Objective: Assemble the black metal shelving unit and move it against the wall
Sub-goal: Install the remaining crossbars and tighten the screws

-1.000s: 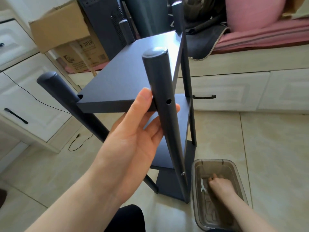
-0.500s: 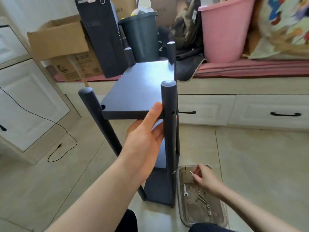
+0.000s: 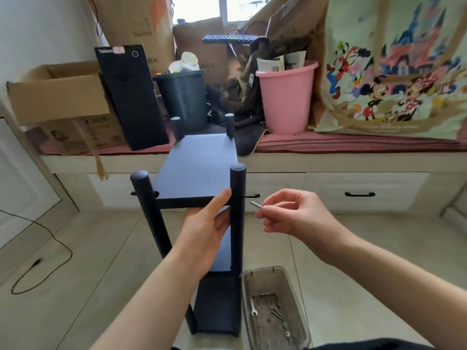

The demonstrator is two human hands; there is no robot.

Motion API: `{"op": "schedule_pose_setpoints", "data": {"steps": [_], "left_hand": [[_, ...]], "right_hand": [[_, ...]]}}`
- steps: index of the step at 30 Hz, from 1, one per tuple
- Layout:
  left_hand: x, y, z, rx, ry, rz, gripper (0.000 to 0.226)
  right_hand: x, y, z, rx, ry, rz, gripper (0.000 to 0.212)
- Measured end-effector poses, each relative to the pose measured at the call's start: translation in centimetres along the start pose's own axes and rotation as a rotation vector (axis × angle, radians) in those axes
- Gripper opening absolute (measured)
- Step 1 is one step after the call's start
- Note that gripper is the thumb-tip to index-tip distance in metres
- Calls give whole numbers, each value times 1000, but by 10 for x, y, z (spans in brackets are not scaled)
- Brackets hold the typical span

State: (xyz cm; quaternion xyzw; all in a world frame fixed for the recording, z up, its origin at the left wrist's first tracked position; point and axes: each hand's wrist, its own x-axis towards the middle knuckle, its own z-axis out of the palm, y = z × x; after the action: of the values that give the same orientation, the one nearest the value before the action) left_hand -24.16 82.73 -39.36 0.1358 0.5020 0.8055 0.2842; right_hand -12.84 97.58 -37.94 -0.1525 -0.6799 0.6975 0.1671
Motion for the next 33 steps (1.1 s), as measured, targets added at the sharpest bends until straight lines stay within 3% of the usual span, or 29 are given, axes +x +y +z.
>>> {"op": "schedule_pose_setpoints", "data": {"steps": [4,11,33], "left_hand": [[3,0,-8,32,-101,-1,52],[11,-9,-23,52,-117,51,42],[13,-6,-25,130,-156,78,56]], "right_hand": [[-4,-7,6,77,74,-28,5],[-17,6,10,35,69,-179,10],[-13,9,22,53,69,-315,12]]}}
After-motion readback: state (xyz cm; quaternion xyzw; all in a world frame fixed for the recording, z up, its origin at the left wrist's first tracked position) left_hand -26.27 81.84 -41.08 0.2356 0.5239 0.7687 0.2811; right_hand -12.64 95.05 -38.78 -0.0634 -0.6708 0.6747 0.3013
